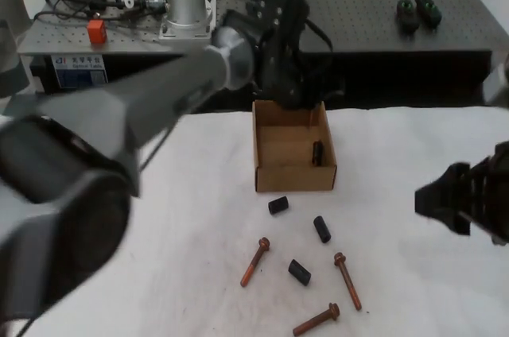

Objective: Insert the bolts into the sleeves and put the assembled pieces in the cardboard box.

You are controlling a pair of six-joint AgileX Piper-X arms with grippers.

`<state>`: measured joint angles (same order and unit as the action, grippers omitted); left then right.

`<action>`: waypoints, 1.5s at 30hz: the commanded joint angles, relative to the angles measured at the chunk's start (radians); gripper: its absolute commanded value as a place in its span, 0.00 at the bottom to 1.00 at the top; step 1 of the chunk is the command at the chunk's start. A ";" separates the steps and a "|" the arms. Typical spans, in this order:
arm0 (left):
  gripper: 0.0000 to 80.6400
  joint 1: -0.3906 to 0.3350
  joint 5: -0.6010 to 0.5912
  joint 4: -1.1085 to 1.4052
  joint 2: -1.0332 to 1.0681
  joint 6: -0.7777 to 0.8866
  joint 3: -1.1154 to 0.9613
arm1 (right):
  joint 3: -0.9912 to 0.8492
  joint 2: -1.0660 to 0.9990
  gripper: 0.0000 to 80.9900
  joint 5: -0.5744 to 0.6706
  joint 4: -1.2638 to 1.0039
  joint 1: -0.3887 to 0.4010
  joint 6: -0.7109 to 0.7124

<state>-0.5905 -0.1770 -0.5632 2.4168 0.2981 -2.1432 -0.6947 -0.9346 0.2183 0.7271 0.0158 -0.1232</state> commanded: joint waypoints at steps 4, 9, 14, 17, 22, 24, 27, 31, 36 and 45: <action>0.01 -0.001 -0.007 -0.108 0.088 -0.026 -0.115 | -0.005 -0.083 0.53 -0.006 0.001 -0.001 0.012; 0.26 -0.001 -0.014 -0.138 0.102 -0.022 -0.114 | -0.007 -0.165 0.53 -0.006 -0.024 0.006 0.012; 0.38 -0.001 -0.014 -0.143 0.091 -0.022 -0.114 | -0.031 -0.315 0.51 -0.062 -0.095 0.090 0.012; 0.36 -0.001 -0.014 -0.171 0.050 -0.024 -0.114 | -0.073 -0.433 0.49 -0.083 -0.112 0.151 0.050; 0.36 0.012 0.039 -0.257 -0.085 -0.141 -0.114 | -0.160 -0.605 0.49 -0.150 -0.071 0.221 0.112; 0.36 0.017 0.117 -0.298 -0.149 -0.202 -0.114 | -0.186 -0.664 0.49 -0.159 -0.058 0.239 0.123; 0.36 0.024 0.194 -0.350 -0.224 -0.216 -0.093 | -0.213 -0.727 0.48 -0.198 -0.058 0.261 0.154; 0.36 0.026 0.199 -0.358 -0.317 -0.216 0.009 | -0.231 -0.786 0.38 -0.218 -0.058 0.277 0.191; 0.36 0.026 0.183 -0.301 -0.440 -0.194 0.234 | -0.232 -0.830 0.29 -0.224 -0.072 0.276 0.190; 0.36 0.003 0.163 -0.201 -0.650 -0.142 0.644 | -0.232 -0.836 0.01 -0.229 -0.159 0.261 0.233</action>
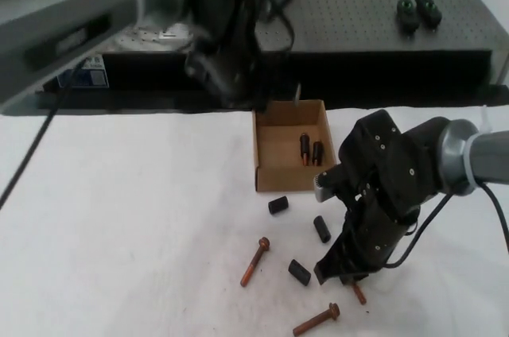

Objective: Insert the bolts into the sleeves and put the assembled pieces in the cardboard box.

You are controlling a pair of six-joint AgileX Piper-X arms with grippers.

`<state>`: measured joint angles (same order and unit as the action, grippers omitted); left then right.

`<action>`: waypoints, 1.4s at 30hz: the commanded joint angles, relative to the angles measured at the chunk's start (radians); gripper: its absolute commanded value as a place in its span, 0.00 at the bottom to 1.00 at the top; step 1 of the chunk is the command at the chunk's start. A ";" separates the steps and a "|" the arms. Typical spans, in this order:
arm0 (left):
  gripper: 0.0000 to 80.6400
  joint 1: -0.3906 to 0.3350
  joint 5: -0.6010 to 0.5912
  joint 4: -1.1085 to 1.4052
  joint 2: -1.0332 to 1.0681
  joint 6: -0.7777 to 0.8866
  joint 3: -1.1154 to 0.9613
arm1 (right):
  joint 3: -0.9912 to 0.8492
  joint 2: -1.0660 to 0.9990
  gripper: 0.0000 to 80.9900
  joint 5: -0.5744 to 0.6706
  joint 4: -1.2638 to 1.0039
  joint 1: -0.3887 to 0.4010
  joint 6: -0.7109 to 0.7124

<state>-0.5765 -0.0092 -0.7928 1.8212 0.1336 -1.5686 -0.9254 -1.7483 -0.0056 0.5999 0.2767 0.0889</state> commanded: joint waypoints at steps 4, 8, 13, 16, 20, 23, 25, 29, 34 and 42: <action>0.36 -0.052 -0.095 0.040 -0.087 0.020 0.164 | -0.001 0.006 0.01 0.006 -0.010 -0.064 0.008; 0.36 -0.115 -0.144 0.040 -0.060 -0.048 0.185 | 0.005 0.115 0.01 0.084 0.055 -0.163 -0.006; 0.41 -0.168 -0.144 0.089 -0.013 -0.067 0.185 | 0.005 0.288 0.01 0.122 0.154 -0.254 -0.006; 0.41 -0.170 -0.160 0.098 0.016 -0.068 0.183 | 0.005 0.371 0.01 0.130 0.181 -0.287 -0.006; 0.41 -0.170 -0.162 0.081 0.054 -0.093 0.183 | 0.005 0.441 0.01 0.136 0.217 -0.316 -0.006; 0.41 -0.170 -0.172 0.076 0.076 -0.107 0.183 | 0.005 0.456 0.01 0.138 0.242 -0.327 -0.006; 0.41 -0.170 -0.175 0.074 0.083 -0.142 0.183 | 0.005 0.457 0.01 0.149 0.250 -0.332 -0.003; 0.41 -0.164 -0.096 0.105 0.088 -0.195 0.183 | 0.008 0.462 0.01 0.182 0.255 -0.335 -0.003; 0.41 -0.120 0.009 0.126 0.131 -0.389 0.097 | 0.053 0.491 0.01 0.203 0.255 -0.335 -0.005; 0.34 -0.095 0.009 -0.109 0.330 -0.538 -0.239 | 0.172 0.536 0.01 0.203 0.229 -0.335 -0.010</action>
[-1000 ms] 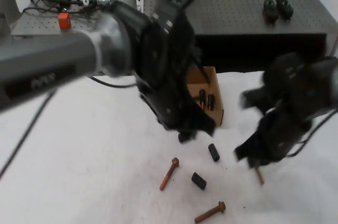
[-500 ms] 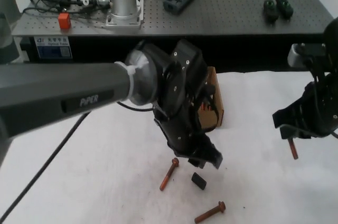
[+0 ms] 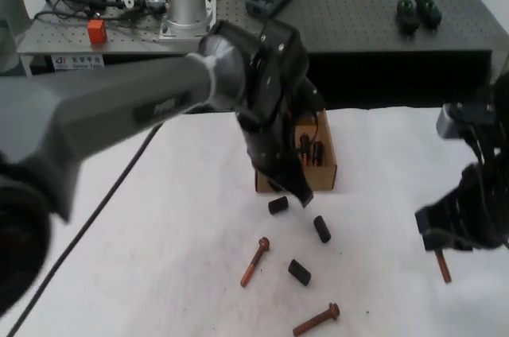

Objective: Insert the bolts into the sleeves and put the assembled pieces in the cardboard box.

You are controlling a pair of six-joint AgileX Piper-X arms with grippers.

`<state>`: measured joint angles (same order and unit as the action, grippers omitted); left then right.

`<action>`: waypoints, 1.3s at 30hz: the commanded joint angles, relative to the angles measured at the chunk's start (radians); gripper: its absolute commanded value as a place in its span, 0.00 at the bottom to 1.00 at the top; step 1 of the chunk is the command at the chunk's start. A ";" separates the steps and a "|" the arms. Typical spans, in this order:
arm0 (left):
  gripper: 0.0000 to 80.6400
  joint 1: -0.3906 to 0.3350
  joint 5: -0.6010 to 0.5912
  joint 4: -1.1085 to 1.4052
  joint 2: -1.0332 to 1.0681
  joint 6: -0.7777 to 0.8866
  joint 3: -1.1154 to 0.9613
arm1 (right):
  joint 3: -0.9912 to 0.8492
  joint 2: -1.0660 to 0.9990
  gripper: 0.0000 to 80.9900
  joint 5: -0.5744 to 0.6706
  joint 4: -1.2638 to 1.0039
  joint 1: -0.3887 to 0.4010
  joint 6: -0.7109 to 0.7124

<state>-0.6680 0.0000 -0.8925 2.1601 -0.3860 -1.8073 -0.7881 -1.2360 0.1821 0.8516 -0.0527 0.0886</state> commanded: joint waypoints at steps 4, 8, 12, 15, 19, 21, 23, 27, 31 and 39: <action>0.34 -0.004 -0.009 -0.137 0.073 -0.052 -0.124 | 0.054 0.027 0.01 0.015 -0.034 -0.006 -0.026; 0.34 -0.004 -0.012 -0.198 0.120 -0.077 -0.170 | 0.054 0.027 0.01 0.015 -0.042 -0.006 -0.026; 0.34 -0.003 -0.012 -0.188 0.136 -0.103 -0.170 | 0.054 0.027 0.01 0.015 -0.046 -0.006 -0.026; 0.34 -0.003 -0.012 -0.173 0.146 -0.116 -0.170 | 0.054 0.027 0.01 0.020 -0.047 -0.006 -0.026; 0.34 -0.003 -0.012 -0.157 0.161 -0.116 -0.170 | 0.054 0.027 0.01 0.042 -0.046 -0.006 -0.028; 0.34 -0.001 -0.012 -0.154 0.171 -0.116 -0.170 | 0.054 0.027 0.01 0.042 -0.046 -0.006 -0.028; 0.34 -0.001 -0.012 -0.154 0.180 -0.116 -0.170 | 0.054 0.027 0.01 0.042 -0.046 -0.006 -0.028; 0.34 0.005 -0.010 -0.154 0.191 -0.116 -0.170 | 0.054 0.027 0.01 0.042 -0.046 -0.006 -0.028; 0.28 0.010 0.000 -0.157 0.191 -0.116 -0.170 | 0.054 0.027 0.01 0.042 -0.046 -0.006 -0.028; 0.00 0.010 0.000 -0.218 0.181 -0.097 -0.170 | 0.054 0.027 0.01 0.089 -0.066 -0.006 -0.044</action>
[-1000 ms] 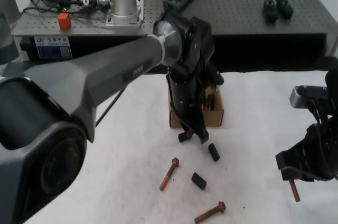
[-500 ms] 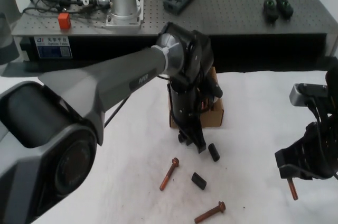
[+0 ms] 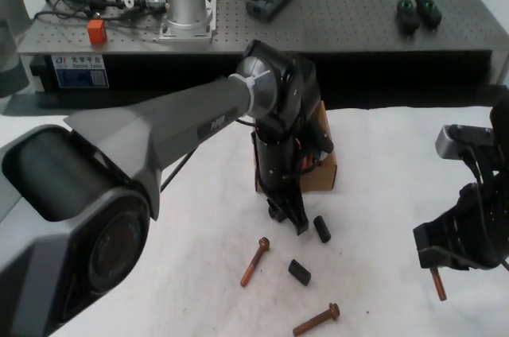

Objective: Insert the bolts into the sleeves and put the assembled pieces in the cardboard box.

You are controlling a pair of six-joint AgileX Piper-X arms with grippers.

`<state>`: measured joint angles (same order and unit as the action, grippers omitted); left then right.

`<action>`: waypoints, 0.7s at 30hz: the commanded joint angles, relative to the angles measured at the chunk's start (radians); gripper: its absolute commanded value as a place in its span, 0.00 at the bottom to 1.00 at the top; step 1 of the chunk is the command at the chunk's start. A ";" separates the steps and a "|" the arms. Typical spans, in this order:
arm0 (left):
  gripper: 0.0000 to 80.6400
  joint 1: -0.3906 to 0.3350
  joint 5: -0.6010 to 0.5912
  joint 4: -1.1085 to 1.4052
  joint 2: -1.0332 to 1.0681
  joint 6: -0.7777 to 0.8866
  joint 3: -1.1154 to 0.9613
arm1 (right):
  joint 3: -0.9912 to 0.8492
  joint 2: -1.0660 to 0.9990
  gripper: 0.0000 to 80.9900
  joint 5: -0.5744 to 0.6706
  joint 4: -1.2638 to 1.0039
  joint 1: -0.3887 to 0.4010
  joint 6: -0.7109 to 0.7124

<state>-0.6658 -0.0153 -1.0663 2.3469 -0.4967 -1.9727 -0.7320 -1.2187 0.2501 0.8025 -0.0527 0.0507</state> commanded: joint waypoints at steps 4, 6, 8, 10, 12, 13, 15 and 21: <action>0.01 0.013 -0.016 -0.026 -0.084 0.117 -0.004 | -0.002 0.022 0.01 0.136 -0.100 -0.009 -0.022; 0.01 0.025 -0.070 -0.012 -0.144 0.171 0.002 | -0.002 0.051 0.01 0.172 -0.144 -0.013 -0.040; 0.01 0.039 -0.136 0.020 -0.226 0.220 0.041 | -0.002 0.082 0.01 0.212 -0.203 -0.014 -0.069; 0.01 0.051 -0.192 0.088 -0.325 0.290 0.149 | -0.002 0.118 0.01 0.244 -0.281 -0.014 -0.121; 0.01 0.053 -0.226 0.186 -0.430 0.354 0.283 | -0.002 0.156 0.01 0.294 -0.373 -0.014 -0.199; 0.01 0.053 -0.244 0.262 -0.492 0.379 0.370 | -0.002 0.171 0.01 0.318 -0.420 -0.012 -0.245; 0.01 0.040 -0.305 0.452 -0.609 0.438 0.540 | -0.002 0.207 0.01 0.355 -0.507 0.001 -0.331; 0.01 -0.005 -0.619 1.028 -0.909 0.592 1.000 | -0.002 0.254 0.01 0.398 -0.796 0.148 -0.519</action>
<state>-0.6568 -0.5167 -0.2389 1.5223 0.0257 -1.0854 -0.7309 -0.9786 0.6202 0.1328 0.0432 -0.4046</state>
